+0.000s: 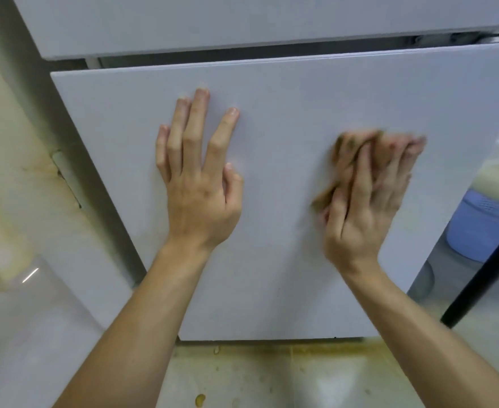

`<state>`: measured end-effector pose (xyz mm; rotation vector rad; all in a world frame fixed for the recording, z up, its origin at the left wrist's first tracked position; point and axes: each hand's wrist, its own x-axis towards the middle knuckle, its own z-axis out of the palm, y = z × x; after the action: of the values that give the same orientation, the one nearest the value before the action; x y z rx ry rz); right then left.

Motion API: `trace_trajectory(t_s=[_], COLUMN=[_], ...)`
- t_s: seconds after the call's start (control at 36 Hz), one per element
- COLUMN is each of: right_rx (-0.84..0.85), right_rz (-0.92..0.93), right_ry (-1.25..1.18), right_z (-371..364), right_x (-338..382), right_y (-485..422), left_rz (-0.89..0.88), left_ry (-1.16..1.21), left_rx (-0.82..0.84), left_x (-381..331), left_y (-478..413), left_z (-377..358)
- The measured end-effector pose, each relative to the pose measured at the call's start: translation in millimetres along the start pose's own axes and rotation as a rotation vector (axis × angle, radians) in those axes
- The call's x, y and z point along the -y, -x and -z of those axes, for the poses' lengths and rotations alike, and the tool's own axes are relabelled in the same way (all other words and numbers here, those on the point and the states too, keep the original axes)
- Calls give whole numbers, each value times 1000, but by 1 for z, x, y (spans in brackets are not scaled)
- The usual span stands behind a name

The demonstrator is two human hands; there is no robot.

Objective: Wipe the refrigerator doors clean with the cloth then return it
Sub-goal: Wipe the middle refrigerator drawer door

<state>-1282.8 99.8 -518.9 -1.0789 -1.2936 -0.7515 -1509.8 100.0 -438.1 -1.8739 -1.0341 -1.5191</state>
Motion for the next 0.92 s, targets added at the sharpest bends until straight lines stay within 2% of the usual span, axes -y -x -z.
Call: trace_trajectory(t_s=[0.11, 0.17, 0.22, 0.31, 0.42, 0.58, 0.67, 0.72, 0.86, 0.92], right_rx=[342, 449, 494, 481, 368, 77, 16, 65, 385, 461], right_rz=[209, 283, 281, 252, 131, -85, -70, 35, 349, 412], right_ry=[91, 128, 141, 113, 59, -56, -48, -34, 25, 93], right_z=[18, 24, 26, 25, 12, -20, -27, -27, -5, 8], right_x=[-16, -24, -27, -18, 16, 66, 71, 63, 18, -2], right_y=[117, 152, 157, 141, 79, -27, -27, -5, 107, 136], left_rz=[0, -7, -22, -36, -36, -30, -47, -49, -25, -19], left_ry=[8, 11, 8, 10, 7, 9, 16, 17, 22, 20], left_rx=[-9, -8, 4, 10, 2, 3, 17, 16, -10, -14], left_x=[1, 2, 4, 6, 5, 3, 7, 6, -1, -2], left_y=[-1, 1, 2, 2, 2, 1, 1, 1, 1, 2], left_z=[-3, -3, -4, -4, -5, -4, -2, -2, -6, -7])
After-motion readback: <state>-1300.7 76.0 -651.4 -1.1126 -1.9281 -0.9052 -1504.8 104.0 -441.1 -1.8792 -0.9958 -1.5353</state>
